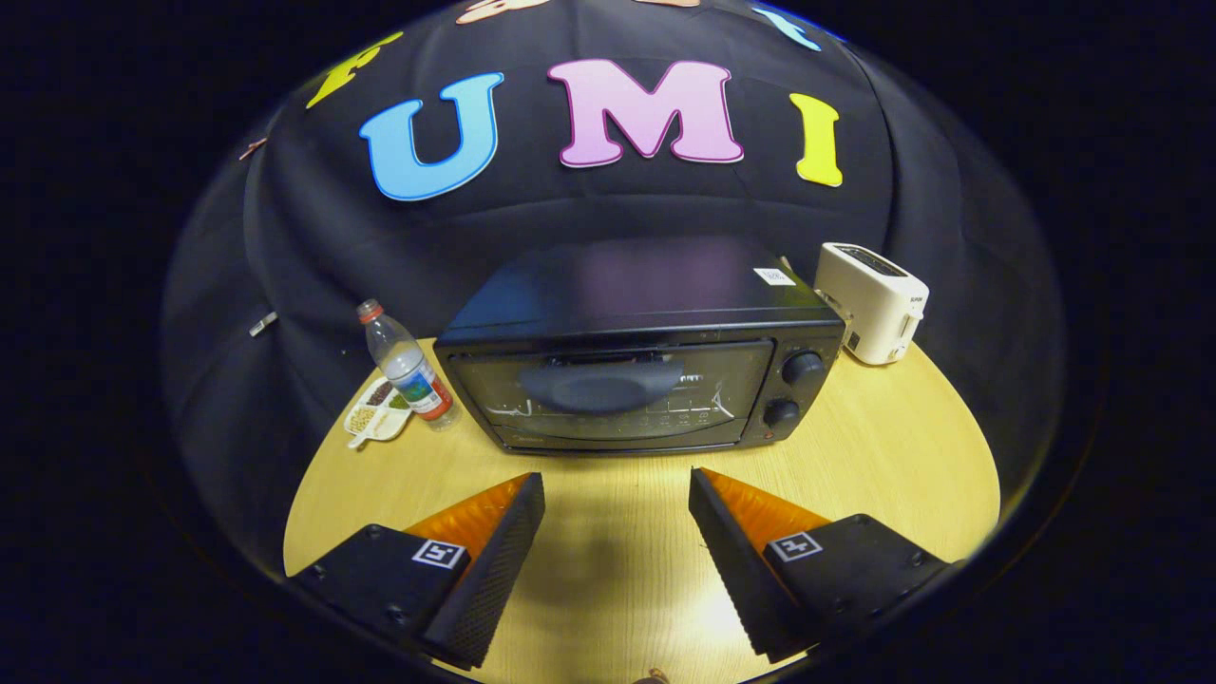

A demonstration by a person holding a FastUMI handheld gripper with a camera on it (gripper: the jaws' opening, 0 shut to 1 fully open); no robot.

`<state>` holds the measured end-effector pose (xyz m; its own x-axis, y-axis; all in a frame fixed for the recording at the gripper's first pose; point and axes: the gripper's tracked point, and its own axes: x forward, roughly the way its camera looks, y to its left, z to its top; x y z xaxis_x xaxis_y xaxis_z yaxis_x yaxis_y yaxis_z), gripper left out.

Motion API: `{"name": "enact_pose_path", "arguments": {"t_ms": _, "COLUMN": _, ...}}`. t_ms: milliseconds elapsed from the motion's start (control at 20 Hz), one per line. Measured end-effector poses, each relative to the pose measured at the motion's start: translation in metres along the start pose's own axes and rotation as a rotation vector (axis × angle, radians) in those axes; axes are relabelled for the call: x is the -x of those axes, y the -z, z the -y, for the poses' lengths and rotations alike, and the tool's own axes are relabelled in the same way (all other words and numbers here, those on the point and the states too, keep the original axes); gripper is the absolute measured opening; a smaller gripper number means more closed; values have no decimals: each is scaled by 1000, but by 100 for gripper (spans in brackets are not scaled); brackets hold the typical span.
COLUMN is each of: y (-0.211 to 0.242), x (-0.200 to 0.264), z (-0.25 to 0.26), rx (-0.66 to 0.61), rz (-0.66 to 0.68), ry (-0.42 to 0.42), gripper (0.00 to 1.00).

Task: Open the toaster oven, put the food inside, and close the toaster oven door.

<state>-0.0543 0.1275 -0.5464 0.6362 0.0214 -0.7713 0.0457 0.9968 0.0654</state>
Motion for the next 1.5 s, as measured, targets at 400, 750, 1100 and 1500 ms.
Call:
{"name": "enact_pose_path", "arguments": {"t_ms": 400, "y": -128, "x": 109, "z": 30, "rx": -40, "rz": 244, "ry": -67, "gripper": 99}}
{"name": "enact_pose_path", "arguments": {"t_ms": 750, "y": -282, "x": 254, "z": 41, "rx": -74, "rz": 556, "ry": -101, "gripper": 99}}
{"name": "enact_pose_path", "arguments": {"t_ms": 1100, "y": -339, "x": 329, "z": 28, "rx": 27, "rz": 721, "ry": -70, "gripper": 97}}
{"name": "enact_pose_path", "arguments": {"t_ms": 1500, "y": -343, "x": 321, "z": 12, "rx": 33, "rz": 701, "ry": -124, "gripper": 98}}
